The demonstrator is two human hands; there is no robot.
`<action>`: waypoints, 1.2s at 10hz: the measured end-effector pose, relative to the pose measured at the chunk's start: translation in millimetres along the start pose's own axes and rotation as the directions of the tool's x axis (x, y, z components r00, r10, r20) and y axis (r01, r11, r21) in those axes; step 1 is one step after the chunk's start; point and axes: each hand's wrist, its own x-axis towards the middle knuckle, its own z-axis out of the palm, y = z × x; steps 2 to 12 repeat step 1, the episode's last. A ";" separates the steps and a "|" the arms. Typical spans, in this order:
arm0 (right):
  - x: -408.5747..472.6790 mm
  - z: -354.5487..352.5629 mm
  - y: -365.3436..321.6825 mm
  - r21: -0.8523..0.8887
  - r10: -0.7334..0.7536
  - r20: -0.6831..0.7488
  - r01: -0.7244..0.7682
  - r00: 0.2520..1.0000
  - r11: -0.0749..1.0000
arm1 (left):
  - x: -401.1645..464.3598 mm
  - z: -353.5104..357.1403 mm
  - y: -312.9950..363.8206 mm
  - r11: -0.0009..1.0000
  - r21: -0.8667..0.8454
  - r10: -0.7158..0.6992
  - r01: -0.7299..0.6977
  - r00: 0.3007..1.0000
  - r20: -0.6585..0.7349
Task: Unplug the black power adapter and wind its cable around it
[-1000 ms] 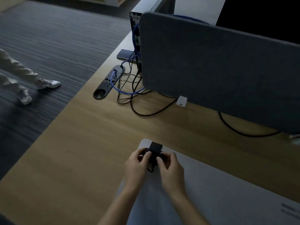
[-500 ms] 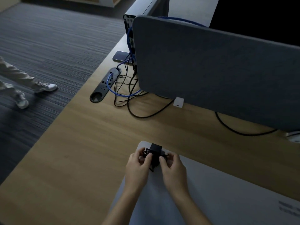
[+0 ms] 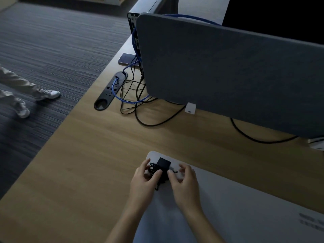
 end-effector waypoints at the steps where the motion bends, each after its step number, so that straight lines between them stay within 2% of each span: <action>1: 4.6 -5.8 -4.5 0.058 0.023 -0.043 -0.021 0.999 0.998 | 1.3 3.8 7.8 1.000 0.024 0.001 0.000 0.999 -0.050; 12: 4.6 -5.8 -4.5 0.058 0.023 -0.043 -0.021 0.999 0.998 | 1.3 3.8 7.8 1.000 0.024 0.001 0.000 0.999 -0.050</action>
